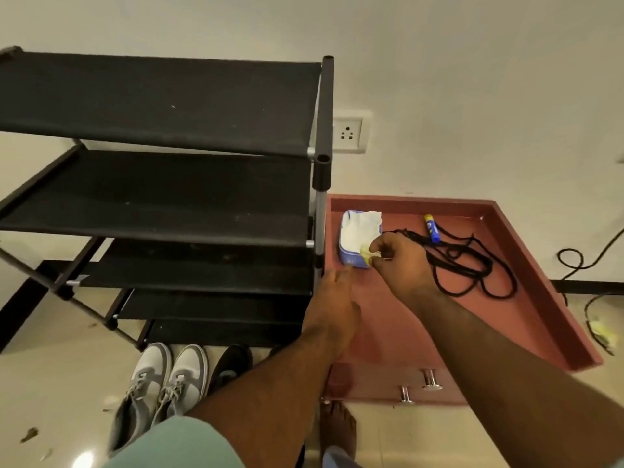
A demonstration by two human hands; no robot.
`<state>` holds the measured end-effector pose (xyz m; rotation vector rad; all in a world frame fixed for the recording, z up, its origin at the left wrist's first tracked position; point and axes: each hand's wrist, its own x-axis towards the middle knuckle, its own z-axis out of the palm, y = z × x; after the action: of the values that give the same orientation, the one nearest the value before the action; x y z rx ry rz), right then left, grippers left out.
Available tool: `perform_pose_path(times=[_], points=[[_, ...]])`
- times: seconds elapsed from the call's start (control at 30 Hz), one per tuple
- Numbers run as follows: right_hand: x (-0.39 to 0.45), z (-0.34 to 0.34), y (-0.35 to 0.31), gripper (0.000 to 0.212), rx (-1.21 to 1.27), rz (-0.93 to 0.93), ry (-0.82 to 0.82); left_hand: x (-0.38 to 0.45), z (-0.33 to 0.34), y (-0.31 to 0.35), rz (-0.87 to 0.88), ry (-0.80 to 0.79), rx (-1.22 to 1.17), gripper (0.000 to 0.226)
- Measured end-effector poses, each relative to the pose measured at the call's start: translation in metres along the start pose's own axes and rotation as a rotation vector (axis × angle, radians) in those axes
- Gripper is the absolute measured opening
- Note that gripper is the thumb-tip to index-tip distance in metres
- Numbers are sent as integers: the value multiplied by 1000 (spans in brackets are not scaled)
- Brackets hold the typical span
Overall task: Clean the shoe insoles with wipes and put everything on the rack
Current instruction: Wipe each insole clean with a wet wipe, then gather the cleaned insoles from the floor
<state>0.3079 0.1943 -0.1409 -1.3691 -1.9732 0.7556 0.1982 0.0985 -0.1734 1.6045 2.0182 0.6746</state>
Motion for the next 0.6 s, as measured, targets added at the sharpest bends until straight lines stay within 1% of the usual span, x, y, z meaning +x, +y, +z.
perform_pose_path(times=[0.13,0.23,0.3,0.4,0.5,0.6], points=[[41,10,13,19,-81,8,-16,26,19,-3,59,-35,32,67],[68,25,27,17,-189,10,-51,40,32,-18,150,-53,180,57],[80,34,33,21,-285,-27,-95,41,36,-26,177,-25,237,53],[91,48,40,31,-421,-65,-177,44,44,-32,175,-2,265,53],[92,54,42,40,-439,-49,-246,44,48,-33,105,-35,279,59],[86,52,44,42,-405,2,-240,41,49,-33,117,-20,274,55]])
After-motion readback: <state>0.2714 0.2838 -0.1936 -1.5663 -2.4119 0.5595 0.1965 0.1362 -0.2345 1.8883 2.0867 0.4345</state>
